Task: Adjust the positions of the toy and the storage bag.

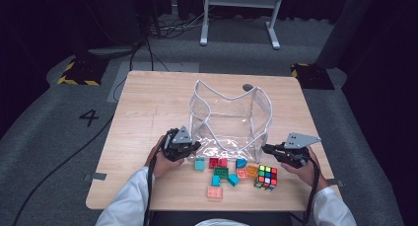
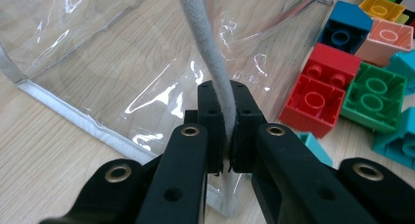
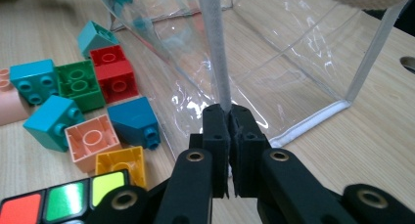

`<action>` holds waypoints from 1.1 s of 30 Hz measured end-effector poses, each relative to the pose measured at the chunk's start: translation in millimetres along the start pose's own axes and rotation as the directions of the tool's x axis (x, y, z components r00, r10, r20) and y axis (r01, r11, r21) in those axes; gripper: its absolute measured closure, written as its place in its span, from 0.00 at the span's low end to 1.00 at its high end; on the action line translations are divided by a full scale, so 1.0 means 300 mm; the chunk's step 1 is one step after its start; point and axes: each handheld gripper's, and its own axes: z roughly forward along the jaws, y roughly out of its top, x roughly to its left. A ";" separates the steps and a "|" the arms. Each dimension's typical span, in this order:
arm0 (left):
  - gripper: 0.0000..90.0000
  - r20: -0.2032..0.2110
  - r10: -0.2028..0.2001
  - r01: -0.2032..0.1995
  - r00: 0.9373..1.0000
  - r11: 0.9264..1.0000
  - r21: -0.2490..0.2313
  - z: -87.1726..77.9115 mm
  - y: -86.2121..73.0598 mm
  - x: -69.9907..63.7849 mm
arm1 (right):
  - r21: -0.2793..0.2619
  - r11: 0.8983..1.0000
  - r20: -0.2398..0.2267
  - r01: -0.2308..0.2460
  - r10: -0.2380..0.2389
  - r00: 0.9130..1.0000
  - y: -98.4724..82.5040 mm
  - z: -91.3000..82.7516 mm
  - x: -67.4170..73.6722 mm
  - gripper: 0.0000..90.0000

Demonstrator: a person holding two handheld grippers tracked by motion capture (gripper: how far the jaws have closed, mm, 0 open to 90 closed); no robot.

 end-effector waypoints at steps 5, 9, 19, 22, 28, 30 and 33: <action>0.96 0.024 0.005 -0.005 1.000 1.000 -0.002 0.027 0.020 -0.003 | 0.018 1.000 0.021 0.017 -0.017 1.000 -0.014 -0.026 -0.005 0.98; 0.96 0.034 0.024 -0.024 0.999 1.000 0.005 0.052 0.043 -0.020 | 0.011 1.000 0.036 -0.002 0.002 0.999 -0.040 -0.060 -0.010 0.98; 0.69 -0.015 0.042 -0.042 0.999 0.999 0.004 0.001 0.013 -0.023 | 0.018 0.999 -0.003 -0.042 0.042 0.999 -0.086 -0.121 -0.004 0.64; 0.51 -0.041 0.022 -0.020 0.999 0.998 0.061 -0.027 -0.009 -0.014 | 0.036 0.999 -0.065 -0.036 0.038 0.997 -0.110 -0.143 0.018 0.56; 0.27 -0.122 -0.033 0.044 0.992 0.995 0.088 -0.086 -0.084 -0.002 | 0.022 0.999 -0.139 -0.027 0.029 0.990 -0.126 -0.169 0.058 0.43; 0.24 -0.133 -0.044 0.059 0.990 0.993 0.105 -0.103 -0.111 0.008 | 0.016 1.000 -0.164 -0.019 0.022 0.986 -0.122 -0.171 0.071 0.39; 0.22 -0.144 -0.066 0.084 0.987 0.989 0.125 -0.115 -0.142 0.018 | 0.033 0.999 -0.161 -0.005 0.010 0.987 -0.116 -0.160 0.090 0.33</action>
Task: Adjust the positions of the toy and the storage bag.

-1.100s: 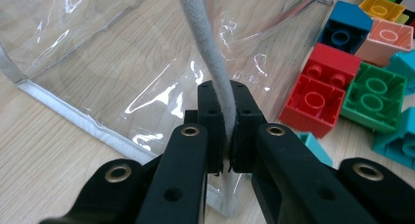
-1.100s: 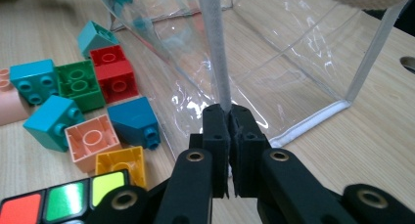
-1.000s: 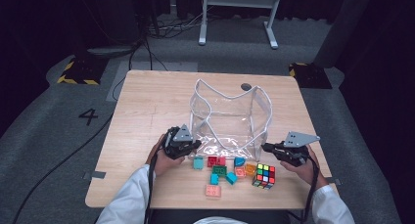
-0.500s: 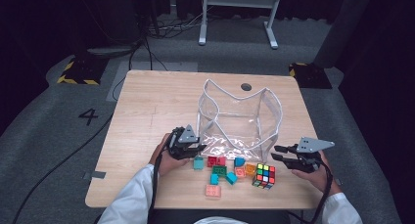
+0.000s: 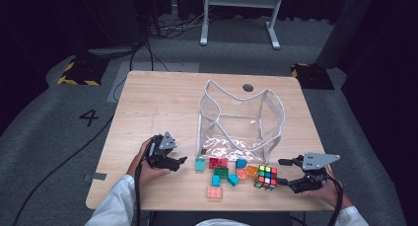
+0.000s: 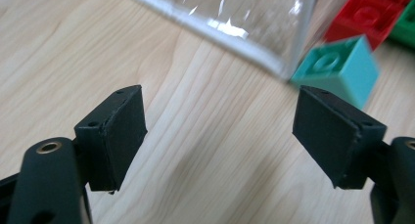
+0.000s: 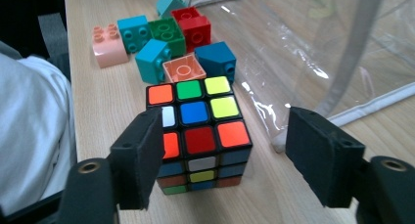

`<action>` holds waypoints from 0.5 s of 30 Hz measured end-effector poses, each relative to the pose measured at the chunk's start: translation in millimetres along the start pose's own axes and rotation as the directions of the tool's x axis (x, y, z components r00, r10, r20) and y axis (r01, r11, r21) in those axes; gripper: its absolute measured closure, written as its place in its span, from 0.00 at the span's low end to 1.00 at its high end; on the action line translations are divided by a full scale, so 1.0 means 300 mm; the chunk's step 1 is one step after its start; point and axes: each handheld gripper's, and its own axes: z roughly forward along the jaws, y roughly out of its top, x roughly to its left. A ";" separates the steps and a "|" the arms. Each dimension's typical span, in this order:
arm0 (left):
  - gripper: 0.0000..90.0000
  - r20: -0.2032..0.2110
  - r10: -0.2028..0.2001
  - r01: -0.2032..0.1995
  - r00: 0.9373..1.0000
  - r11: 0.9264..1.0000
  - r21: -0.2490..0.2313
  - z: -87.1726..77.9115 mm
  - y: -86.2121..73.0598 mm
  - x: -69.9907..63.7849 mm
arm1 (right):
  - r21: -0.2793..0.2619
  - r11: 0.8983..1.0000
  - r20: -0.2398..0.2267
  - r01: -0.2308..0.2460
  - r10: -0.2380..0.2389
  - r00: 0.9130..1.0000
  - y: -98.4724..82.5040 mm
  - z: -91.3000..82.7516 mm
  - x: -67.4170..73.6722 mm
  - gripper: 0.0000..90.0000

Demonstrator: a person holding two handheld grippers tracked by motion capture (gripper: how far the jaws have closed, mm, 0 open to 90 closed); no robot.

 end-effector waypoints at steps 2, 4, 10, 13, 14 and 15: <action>0.19 0.012 0.007 -0.007 1.000 1.000 0.021 -0.007 -0.020 0.009 | 0.016 1.000 -0.007 0.000 0.000 1.000 0.000 0.017 0.007 0.30; 0.19 0.005 -0.004 0.004 1.000 1.000 0.027 -0.011 -0.041 0.018 | -0.004 1.000 -0.036 -0.019 0.019 0.999 -0.003 0.034 0.007 0.30; 0.19 -0.008 -0.038 0.038 0.999 0.998 0.058 -0.002 -0.079 0.037 | 0.073 0.997 -0.058 0.037 -0.033 0.998 -0.010 0.089 0.038 0.28; 0.18 -0.003 -0.033 0.033 0.999 0.998 0.052 0.007 -0.082 0.037 | 0.108 0.993 -0.040 0.045 -0.041 0.998 -0.016 0.124 0.046 0.29; 0.18 0.005 -0.034 0.034 0.999 0.998 0.049 0.008 -0.082 0.036 | 0.105 0.993 -0.041 0.046 -0.042 0.998 -0.018 0.133 0.044 0.31; 0.18 0.009 -0.039 0.039 0.999 0.998 0.045 0.011 -0.083 0.036 | 0.105 0.993 -0.040 0.044 -0.041 0.998 -0.021 0.142 0.042 0.32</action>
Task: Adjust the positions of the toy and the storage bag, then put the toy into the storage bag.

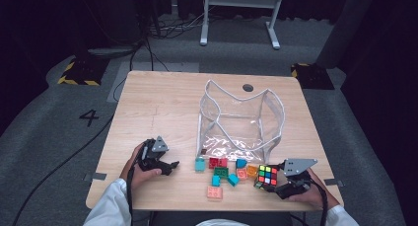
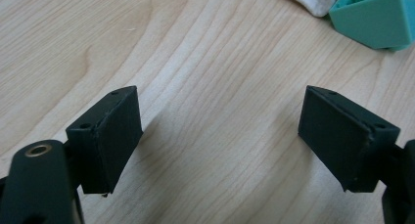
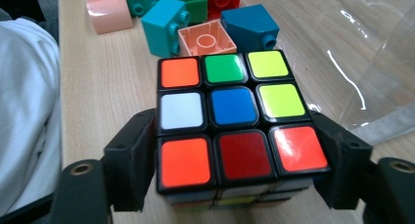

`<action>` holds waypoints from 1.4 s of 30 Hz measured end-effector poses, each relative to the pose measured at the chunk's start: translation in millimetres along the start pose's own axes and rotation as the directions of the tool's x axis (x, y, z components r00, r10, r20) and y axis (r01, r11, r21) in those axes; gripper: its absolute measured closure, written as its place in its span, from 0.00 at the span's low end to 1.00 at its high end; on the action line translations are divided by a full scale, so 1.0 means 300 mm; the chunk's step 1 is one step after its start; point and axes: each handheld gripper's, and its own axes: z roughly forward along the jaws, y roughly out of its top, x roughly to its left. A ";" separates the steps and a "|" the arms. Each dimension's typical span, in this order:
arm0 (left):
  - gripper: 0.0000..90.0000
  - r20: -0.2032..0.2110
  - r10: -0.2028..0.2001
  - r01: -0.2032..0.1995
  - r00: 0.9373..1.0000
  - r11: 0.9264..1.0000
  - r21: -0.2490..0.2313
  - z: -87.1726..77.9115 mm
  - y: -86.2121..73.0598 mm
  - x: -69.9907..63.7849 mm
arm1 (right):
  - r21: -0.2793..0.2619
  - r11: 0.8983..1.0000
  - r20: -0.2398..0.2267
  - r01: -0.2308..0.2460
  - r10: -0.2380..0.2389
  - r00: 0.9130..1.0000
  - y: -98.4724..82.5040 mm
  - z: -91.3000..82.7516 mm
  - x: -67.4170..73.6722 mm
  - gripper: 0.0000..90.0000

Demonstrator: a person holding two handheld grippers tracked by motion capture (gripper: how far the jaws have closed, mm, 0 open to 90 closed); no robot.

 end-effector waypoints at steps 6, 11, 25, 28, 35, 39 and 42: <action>0.14 0.019 -0.029 0.029 0.999 0.999 -0.013 0.018 0.004 0.003 | 0.000 1.000 0.002 0.001 -0.001 1.000 -0.013 0.054 -0.007 0.37; 0.13 0.025 -0.025 0.026 0.999 1.000 -0.012 0.022 0.006 0.005 | 0.030 0.999 -0.021 0.034 -0.034 0.999 -0.017 0.025 -0.007 0.37; 0.12 0.027 -0.008 0.008 1.000 1.000 -0.011 0.026 0.011 0.010 | -0.042 0.997 0.090 -0.058 0.062 0.994 -0.061 -0.110 -0.091 0.37; 0.12 0.028 -0.010 0.010 1.000 1.000 -0.012 0.026 0.011 0.010 | -0.060 0.994 0.133 -0.092 0.099 0.986 -0.064 -0.129 -0.117 0.37; 0.12 0.029 -0.009 0.009 1.000 1.000 -0.011 0.026 0.011 0.010 | -0.127 0.980 0.261 -0.151 0.180 0.948 -0.047 -0.181 -0.188 0.37; 0.12 0.030 -0.012 0.012 0.999 1.000 -0.014 0.028 0.012 0.010 | -0.162 0.973 0.285 -0.168 0.209 0.935 -0.030 -0.207 -0.225 0.37; 0.12 0.030 -0.011 0.011 0.999 1.000 -0.012 0.027 0.012 0.010 | -0.186 0.969 0.309 -0.164 0.216 0.926 -0.008 -0.234 -0.254 0.37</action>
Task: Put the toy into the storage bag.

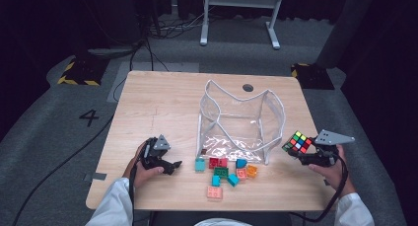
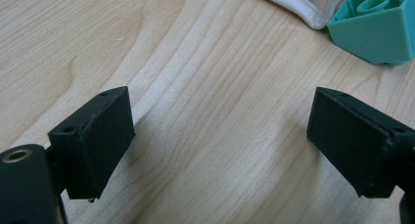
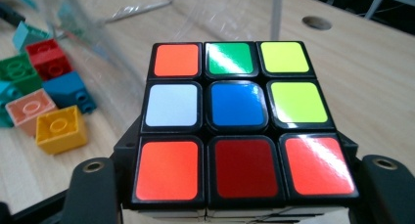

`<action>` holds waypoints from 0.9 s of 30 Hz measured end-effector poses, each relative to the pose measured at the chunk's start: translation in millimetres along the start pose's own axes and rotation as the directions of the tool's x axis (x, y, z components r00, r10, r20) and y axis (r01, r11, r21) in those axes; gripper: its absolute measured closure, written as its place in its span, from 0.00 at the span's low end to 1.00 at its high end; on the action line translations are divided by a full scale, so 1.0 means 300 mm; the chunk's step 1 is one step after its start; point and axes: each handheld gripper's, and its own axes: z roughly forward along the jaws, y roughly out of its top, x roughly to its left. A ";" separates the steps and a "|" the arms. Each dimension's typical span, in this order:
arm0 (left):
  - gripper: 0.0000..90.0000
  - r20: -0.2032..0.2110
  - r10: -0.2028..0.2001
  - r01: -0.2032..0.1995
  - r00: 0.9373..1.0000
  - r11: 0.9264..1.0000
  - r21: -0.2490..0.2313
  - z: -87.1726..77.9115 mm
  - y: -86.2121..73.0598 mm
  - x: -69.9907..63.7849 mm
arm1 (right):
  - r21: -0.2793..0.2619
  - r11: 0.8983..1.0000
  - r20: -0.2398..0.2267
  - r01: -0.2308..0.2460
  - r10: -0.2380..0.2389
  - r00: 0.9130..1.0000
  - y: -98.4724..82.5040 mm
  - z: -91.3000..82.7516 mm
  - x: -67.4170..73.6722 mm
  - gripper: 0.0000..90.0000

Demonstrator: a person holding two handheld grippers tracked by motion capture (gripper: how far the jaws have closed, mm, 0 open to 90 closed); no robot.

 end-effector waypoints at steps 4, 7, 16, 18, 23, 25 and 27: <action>0.11 0.001 -0.001 0.001 1.000 1.000 -0.001 0.000 0.000 0.000 | -0.025 1.000 0.021 -0.006 0.007 1.000 0.050 -0.015 -0.031 0.37; 0.11 0.000 -0.004 0.004 1.000 1.000 0.000 0.000 0.000 -0.002 | -0.053 0.998 0.032 -0.014 0.016 0.999 0.095 -0.027 -0.049 0.37; 0.11 -0.002 -0.007 0.007 1.000 1.000 0.000 0.001 0.000 -0.002 | -0.109 0.994 0.073 0.007 0.001 0.997 0.212 -0.041 -0.068 0.37; 0.11 -0.002 -0.007 0.007 1.000 1.000 0.000 0.001 0.000 -0.002 | -0.113 0.994 0.081 0.010 -0.001 0.997 0.236 -0.043 -0.070 0.37; 0.11 -0.002 -0.007 0.007 1.000 1.000 0.000 0.001 0.000 -0.002 | -0.133 0.991 0.102 0.028 -0.014 0.995 0.302 -0.057 -0.075 0.37; 0.11 0.000 -0.007 0.007 1.000 1.000 0.001 0.000 0.000 -0.002 | -0.146 0.989 0.111 0.030 -0.014 0.994 0.333 -0.066 -0.077 0.37; 0.11 0.000 -0.007 0.007 1.000 1.000 0.002 0.000 0.001 -0.002 | -0.153 0.988 0.111 0.029 -0.012 0.994 0.356 -0.074 -0.078 0.37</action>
